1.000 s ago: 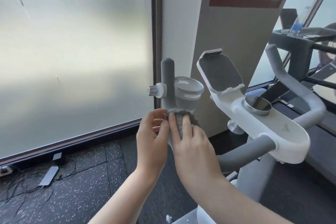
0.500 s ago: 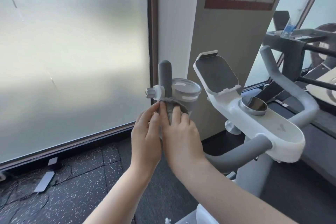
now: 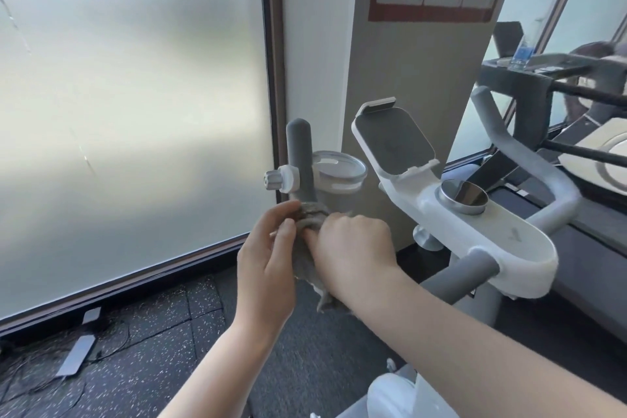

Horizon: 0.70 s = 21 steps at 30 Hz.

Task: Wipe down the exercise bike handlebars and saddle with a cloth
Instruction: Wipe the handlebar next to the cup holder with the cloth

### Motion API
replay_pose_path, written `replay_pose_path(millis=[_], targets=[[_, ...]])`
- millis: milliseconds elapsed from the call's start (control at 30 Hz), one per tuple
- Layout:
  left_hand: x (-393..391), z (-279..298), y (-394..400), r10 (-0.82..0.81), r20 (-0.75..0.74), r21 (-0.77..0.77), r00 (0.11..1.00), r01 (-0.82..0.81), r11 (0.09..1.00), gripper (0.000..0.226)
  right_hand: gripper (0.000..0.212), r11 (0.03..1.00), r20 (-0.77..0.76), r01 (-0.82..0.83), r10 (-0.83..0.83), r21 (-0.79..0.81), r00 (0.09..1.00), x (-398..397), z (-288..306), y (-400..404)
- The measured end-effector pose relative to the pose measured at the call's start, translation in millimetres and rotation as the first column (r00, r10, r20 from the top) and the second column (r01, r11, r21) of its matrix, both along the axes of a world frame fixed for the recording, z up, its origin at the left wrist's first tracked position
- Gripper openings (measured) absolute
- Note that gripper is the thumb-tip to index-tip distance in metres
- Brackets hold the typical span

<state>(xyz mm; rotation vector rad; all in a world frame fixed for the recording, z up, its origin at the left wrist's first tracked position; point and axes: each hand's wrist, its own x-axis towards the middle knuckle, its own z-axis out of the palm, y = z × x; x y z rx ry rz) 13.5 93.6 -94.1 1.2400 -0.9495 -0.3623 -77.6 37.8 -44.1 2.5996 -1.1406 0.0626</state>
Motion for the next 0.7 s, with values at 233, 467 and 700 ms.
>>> replay_pose_path(millis=[233, 467, 700], targets=[[-8.3, -0.9, -8.1, 0.019, -0.093, -0.071, 0.996, -0.026, 0.997, 0.026, 0.032, 0.988, 0.208, 0.036, -0.068, 0.153, 0.976, 22.3, 7.2, -21.5], [-9.2, -4.0, -7.8, 0.062, -0.075, -0.058, 0.995, -0.067, 0.996, 0.031, 0.032, 0.988, 0.168, -0.001, -0.025, 0.155, 0.986, 15.1, 9.3, -24.2], [-7.8, -11.5, 1.7, 0.035, -0.041, -0.001, 0.999, -0.035, 0.999, 0.032, 0.042, 0.777, 0.466, -0.056, -0.317, 0.628, 0.826, 7.2, -12.1, -32.6]])
